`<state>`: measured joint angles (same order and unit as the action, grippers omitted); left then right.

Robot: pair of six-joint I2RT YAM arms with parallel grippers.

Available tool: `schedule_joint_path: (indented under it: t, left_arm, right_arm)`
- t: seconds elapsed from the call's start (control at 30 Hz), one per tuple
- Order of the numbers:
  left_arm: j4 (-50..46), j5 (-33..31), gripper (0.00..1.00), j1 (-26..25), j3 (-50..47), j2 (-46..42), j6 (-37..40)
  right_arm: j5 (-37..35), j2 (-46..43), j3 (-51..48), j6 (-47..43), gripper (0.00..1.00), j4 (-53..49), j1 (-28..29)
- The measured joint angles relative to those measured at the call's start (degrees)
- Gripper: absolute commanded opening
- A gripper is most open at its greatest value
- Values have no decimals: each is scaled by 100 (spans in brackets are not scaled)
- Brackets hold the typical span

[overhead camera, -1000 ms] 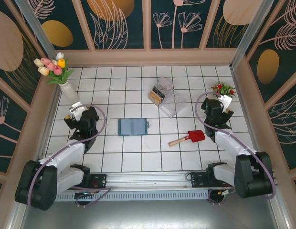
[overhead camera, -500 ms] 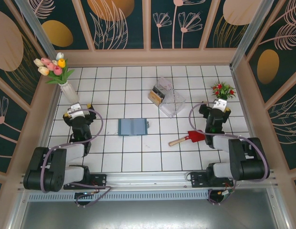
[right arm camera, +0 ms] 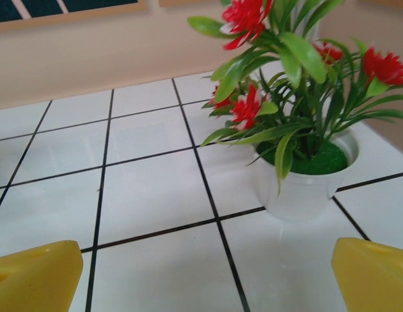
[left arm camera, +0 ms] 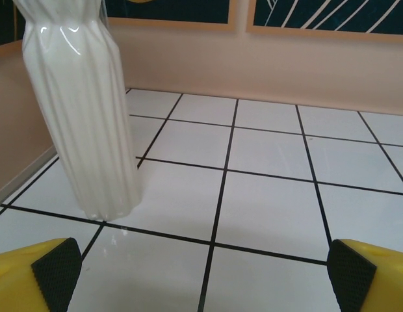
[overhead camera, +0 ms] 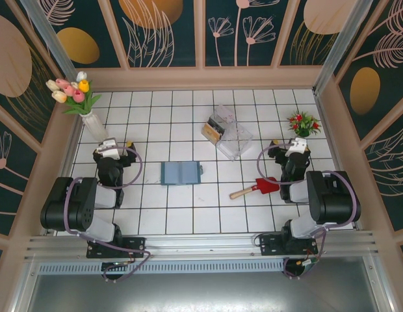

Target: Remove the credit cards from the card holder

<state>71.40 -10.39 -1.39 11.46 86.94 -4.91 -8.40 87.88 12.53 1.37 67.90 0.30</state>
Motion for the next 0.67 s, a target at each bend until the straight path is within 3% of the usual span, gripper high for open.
schedule_joint_path:
  t: [0.67]
  left_arm:
    - [44, -9, 99, 0, 133, 20, -2]
  right_arm:
    - [251, 4, 0, 2, 99, 138, -70]
